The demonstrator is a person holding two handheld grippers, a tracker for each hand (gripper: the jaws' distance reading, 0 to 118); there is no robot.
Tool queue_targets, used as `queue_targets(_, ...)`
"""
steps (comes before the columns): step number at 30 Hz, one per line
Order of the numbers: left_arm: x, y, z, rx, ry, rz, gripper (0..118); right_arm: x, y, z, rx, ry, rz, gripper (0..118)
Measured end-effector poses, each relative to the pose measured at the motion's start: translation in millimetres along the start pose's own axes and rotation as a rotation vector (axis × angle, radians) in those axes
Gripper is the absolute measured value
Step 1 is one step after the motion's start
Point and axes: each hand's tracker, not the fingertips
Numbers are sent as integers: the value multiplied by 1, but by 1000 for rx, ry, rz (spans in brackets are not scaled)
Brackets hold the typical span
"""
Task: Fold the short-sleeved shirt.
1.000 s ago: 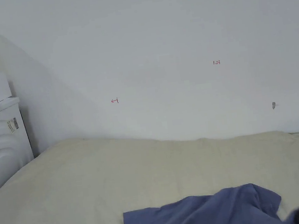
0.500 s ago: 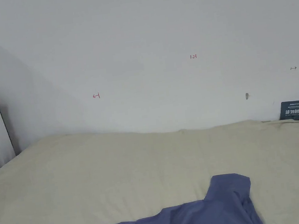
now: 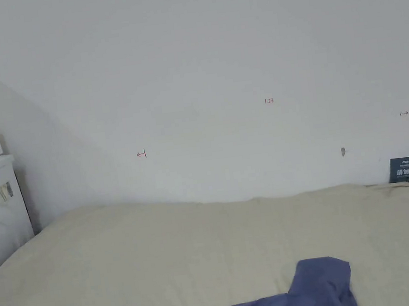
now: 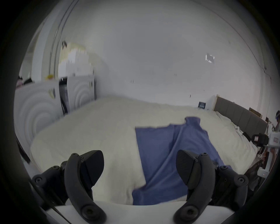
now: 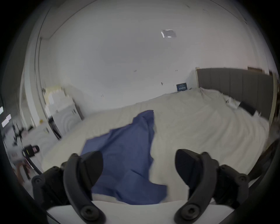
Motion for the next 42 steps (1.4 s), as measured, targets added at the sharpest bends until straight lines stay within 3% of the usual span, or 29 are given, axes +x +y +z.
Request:
queue_targets(2,5,13,6,58,-44,59,103,4,3,-6,-25,158,-111,102)
queue_targets(4,10,22,9,75,-68,93,105,-4,4,-5,39,128,-152,102)
queue_targets(7,20,31,15,110,-84,99,106,-15,13,-3,40,142,-109,102)
queue_targets(12,36,34,14,99,-100,63,103,-51,16,-4,74,10,139,101)
queue_targets(14,45,29,16,100,-83,23,88,-67,9,-5,66,-23,282,97)
queue_targets(16,52,23,17,117,-58,-10,53,-78,1,-4,79,-64,345,57)
queue_targets(18,57,19,18,110,-52,-6,26,-81,-4,-7,76,-57,318,9)
queue_targets(19,56,16,19,115,-63,-10,18,-81,-5,-7,47,-37,271,8)
queue_targets(21,54,12,18,102,-90,19,0,-81,-6,-7,35,-20,253,0)
queue_targets(25,53,3,17,78,-78,51,0,-95,-11,-3,62,-51,315,0)
queue_targets(29,52,0,18,114,-70,30,0,-96,-8,0,87,0,270,0)
queue_targets(34,54,3,25,117,-79,-49,0,-93,-8,2,138,-10,254,0)
queue_targets(35,54,3,25,117,-76,-36,0,-91,-6,2,118,43,240,0)
queue_targets(42,57,2,20,93,-103,36,0,-99,-10,1,116,12,283,0)
